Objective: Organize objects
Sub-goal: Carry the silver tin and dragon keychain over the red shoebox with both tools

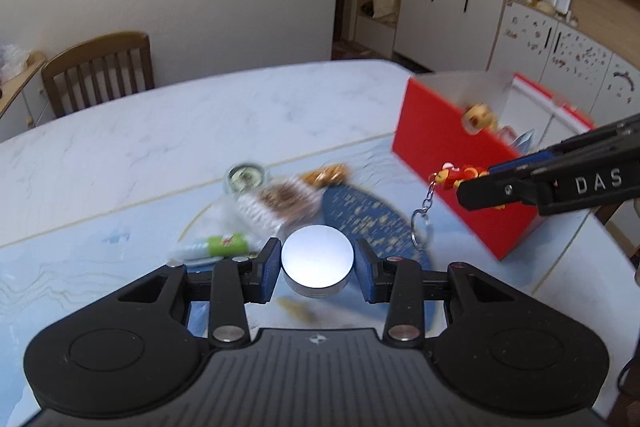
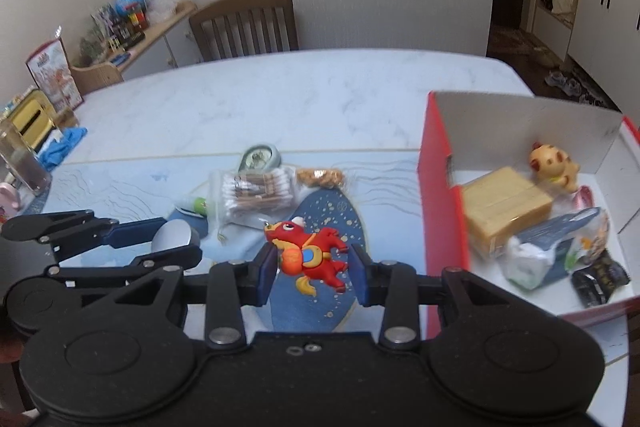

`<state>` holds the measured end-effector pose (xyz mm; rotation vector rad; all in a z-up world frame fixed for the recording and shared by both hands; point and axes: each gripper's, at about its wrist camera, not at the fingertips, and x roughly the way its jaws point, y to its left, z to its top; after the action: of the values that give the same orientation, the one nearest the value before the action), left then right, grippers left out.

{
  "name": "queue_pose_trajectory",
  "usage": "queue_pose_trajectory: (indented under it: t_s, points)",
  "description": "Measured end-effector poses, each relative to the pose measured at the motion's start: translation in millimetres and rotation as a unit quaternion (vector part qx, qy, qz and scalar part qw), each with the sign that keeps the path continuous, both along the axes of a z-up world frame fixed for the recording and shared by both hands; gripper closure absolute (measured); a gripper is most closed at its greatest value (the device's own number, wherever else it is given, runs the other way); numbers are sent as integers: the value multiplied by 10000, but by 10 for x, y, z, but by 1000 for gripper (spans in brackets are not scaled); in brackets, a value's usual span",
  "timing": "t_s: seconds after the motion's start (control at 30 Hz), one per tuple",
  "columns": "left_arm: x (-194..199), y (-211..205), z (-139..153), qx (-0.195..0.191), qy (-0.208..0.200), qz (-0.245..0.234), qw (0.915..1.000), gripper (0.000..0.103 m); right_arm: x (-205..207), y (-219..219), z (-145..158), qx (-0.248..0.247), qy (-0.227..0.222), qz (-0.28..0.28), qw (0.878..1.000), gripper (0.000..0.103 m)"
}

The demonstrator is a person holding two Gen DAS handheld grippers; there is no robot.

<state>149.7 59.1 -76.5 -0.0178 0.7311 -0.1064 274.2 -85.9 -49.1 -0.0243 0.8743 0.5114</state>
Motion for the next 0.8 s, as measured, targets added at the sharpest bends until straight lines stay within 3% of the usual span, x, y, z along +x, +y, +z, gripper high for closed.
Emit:
queue_pose_trajectory:
  t_s: [0.37, 0.8]
  points:
    - [51, -432, 469, -71, -406, -324, 9986, 65, -1, -611, 365, -11, -389, -83, 9992, 65]
    - [276, -1156, 658, 143, -547, -822, 9950, 65, 267, -1527, 446, -82, -659, -830, 9943, 65]
